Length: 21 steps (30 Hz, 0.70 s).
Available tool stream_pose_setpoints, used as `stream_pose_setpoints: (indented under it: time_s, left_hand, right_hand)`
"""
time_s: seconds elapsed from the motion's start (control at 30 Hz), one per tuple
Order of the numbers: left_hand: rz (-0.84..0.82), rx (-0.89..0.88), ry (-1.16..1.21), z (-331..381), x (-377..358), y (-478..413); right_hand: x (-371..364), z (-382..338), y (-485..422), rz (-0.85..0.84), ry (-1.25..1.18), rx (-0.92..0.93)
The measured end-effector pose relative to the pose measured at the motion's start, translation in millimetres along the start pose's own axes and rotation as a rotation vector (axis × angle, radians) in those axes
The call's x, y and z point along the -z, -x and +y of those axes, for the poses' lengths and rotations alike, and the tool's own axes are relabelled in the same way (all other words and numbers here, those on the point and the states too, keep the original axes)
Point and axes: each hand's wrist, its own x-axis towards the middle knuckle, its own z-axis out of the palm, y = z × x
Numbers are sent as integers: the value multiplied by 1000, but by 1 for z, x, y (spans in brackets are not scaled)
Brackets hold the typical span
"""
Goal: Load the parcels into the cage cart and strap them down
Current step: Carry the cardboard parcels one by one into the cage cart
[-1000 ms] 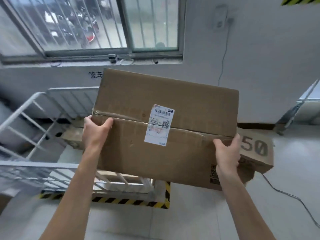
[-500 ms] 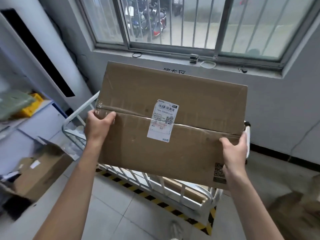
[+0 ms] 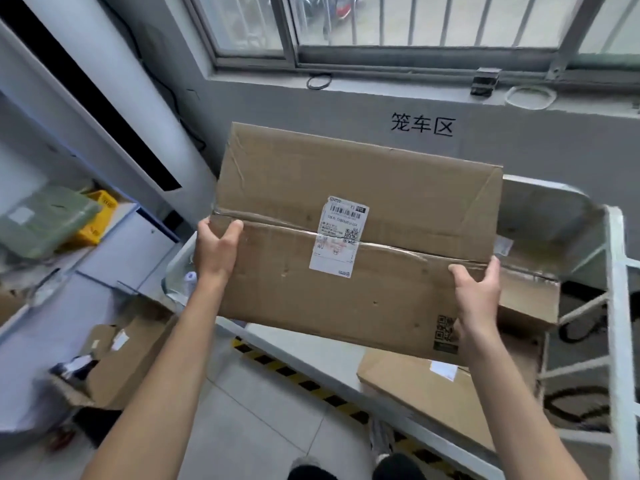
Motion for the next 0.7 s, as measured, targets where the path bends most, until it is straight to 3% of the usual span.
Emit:
stream_pose_setpoints:
  time_s: [0.17, 0.47, 0.7]
  left_hand:
    - [-86, 75, -51, -55, -28, -78]
    - [-411, 189, -151, -150, -88, -233]
    - [-609, 225, -318, -258, -124, -309]
  right_hand:
    - [-66, 28, -21, 10, 120, -99]
    - [-180, 88, -37, 191, 242, -235]
    - [-252, 176, -37, 272, 374, -418]
